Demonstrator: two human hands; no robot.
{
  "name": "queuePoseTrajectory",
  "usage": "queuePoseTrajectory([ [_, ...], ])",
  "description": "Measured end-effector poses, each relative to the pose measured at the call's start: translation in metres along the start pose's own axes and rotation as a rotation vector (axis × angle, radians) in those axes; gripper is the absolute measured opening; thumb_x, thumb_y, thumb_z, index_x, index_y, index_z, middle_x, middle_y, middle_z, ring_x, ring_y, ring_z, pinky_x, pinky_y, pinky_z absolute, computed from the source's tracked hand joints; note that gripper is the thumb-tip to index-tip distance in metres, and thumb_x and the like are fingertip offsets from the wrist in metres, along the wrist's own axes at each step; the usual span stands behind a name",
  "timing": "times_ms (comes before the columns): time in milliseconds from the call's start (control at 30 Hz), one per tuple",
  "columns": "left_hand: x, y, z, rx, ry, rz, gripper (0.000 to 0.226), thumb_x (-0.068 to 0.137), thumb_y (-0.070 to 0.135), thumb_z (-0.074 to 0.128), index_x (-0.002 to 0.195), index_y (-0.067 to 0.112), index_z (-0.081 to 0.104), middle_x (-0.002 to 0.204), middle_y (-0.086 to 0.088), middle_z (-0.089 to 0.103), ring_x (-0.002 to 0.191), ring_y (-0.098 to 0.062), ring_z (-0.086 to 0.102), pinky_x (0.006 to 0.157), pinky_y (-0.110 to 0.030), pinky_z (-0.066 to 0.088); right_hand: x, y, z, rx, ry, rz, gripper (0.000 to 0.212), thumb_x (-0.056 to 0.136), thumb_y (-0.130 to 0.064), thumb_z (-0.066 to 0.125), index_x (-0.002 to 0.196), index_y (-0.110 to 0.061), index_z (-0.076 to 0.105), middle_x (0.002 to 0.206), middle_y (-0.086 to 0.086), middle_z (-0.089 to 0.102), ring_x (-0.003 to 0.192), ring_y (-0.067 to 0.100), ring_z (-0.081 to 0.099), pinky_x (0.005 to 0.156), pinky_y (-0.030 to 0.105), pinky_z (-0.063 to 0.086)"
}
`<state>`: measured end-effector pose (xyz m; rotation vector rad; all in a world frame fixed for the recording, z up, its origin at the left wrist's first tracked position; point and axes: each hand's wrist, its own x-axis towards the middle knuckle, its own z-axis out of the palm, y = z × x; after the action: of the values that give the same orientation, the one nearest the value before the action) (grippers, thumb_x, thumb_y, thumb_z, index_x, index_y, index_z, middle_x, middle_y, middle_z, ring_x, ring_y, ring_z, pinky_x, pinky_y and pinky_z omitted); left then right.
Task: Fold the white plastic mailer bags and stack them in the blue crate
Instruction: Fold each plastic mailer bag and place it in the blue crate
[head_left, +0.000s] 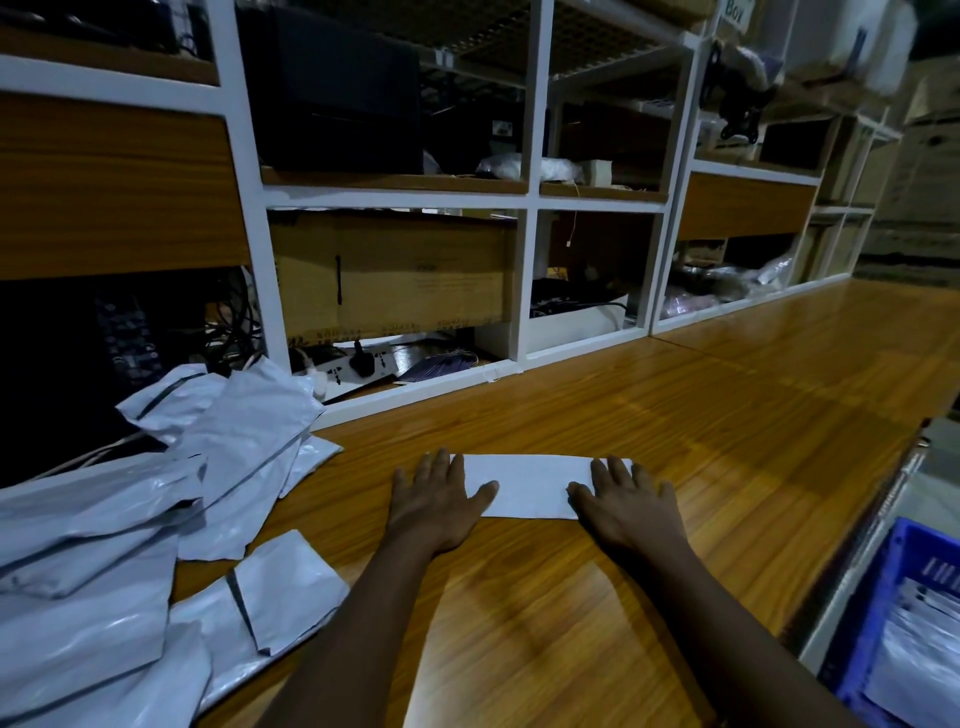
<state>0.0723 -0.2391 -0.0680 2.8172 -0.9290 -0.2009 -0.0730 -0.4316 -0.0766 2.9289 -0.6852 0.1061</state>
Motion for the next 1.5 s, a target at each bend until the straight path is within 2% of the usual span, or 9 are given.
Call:
queuePoseTrajectory([
  [100,-0.005,0.001,0.002,-0.029,0.05,-0.03,0.077,0.098,0.067,0.009,0.158,0.02,0.0,0.166,-0.001,-0.008,0.152,-0.024,-0.009,0.121,-0.05,-0.005,-0.006,0.001,0.008,-0.015,0.005,0.072,0.047,0.101,-0.055,0.016,0.14,-0.032,0.03,0.158,0.018,0.022,0.143,0.048,0.019,0.106,0.065,0.025],
  [167,-0.008,0.004,0.004,0.004,0.156,-0.057,0.075,0.099,0.064,0.011,0.158,0.019,0.006,0.166,-0.003,0.003,0.152,-0.026,0.0,0.121,-0.051,0.001,-0.008,-0.001,0.01,-0.014,0.005,0.145,0.062,0.095,-0.054,0.008,0.139,-0.024,0.04,0.151,0.021,0.034,0.14,0.048,0.027,0.102,0.065,0.03],
  [267,-0.012,0.018,0.003,0.087,0.312,-0.047,0.066,0.102,0.056,0.017,0.157,0.019,0.016,0.165,-0.003,0.015,0.152,-0.027,0.008,0.12,-0.053,0.004,-0.005,-0.011,0.012,0.0,0.081,0.08,0.068,0.092,-0.05,0.01,0.125,-0.015,0.058,0.136,0.021,0.052,0.127,0.046,0.045,0.093,0.063,0.041],
  [433,-0.012,0.062,0.011,0.151,0.42,0.188,0.052,0.105,0.034,0.033,0.153,0.016,0.028,0.161,-0.003,0.027,0.15,-0.03,0.015,0.12,-0.054,0.01,0.009,-0.042,0.003,0.169,0.197,-0.069,0.056,0.101,-0.034,0.029,0.148,-0.004,0.037,0.154,0.017,0.037,0.144,0.034,0.033,0.112,0.058,0.031],
  [633,0.013,0.076,0.025,-0.035,0.311,0.258,0.049,0.105,0.033,0.041,0.152,0.023,0.028,0.16,0.001,0.028,0.15,-0.02,0.018,0.122,-0.043,0.007,0.025,-0.039,0.013,0.236,0.227,-0.153,0.057,0.096,-0.036,0.033,0.146,-0.009,0.041,0.15,0.013,0.045,0.141,0.037,0.037,0.11,0.061,0.03],
  [833,0.02,0.067,0.023,0.038,0.276,0.18,0.051,0.106,0.034,0.033,0.154,0.021,0.025,0.162,0.0,0.025,0.149,-0.025,0.018,0.12,-0.047,0.013,0.028,-0.034,0.014,0.072,0.176,-0.133,0.086,0.084,-0.05,-0.01,0.143,-0.015,0.042,0.161,0.014,0.026,0.147,0.044,0.02,0.111,0.067,0.02],
  [1033,0.03,0.072,0.027,0.002,0.22,-0.081,0.062,0.101,0.057,0.026,0.154,0.025,0.026,0.163,-0.009,0.019,0.149,-0.034,0.012,0.119,-0.055,0.01,0.023,-0.038,0.01,0.116,0.098,0.114,0.044,0.104,-0.043,0.02,0.14,-0.026,0.04,0.159,0.024,0.024,0.146,0.05,0.012,0.109,0.076,0.012],
  [1300,0.033,0.055,0.016,-0.015,0.206,-0.139,0.065,0.103,0.055,0.019,0.156,0.018,0.021,0.164,-0.014,0.013,0.15,-0.033,0.011,0.122,-0.049,0.009,0.04,-0.025,0.02,0.197,0.033,0.261,0.063,0.1,-0.051,0.013,0.153,-0.019,0.026,0.164,0.018,0.013,0.149,0.042,0.005,0.114,0.069,0.003],
  [1500,0.034,0.034,0.01,-0.027,0.12,-0.114,0.064,0.103,0.056,0.015,0.158,0.023,0.015,0.166,-0.01,0.002,0.152,-0.029,0.001,0.118,-0.059,-0.001,0.041,0.0,0.014,0.315,0.002,0.306,0.073,0.099,-0.055,0.014,0.157,-0.011,0.01,0.166,0.011,0.004,0.151,0.034,0.002,0.116,0.062,0.002],
])
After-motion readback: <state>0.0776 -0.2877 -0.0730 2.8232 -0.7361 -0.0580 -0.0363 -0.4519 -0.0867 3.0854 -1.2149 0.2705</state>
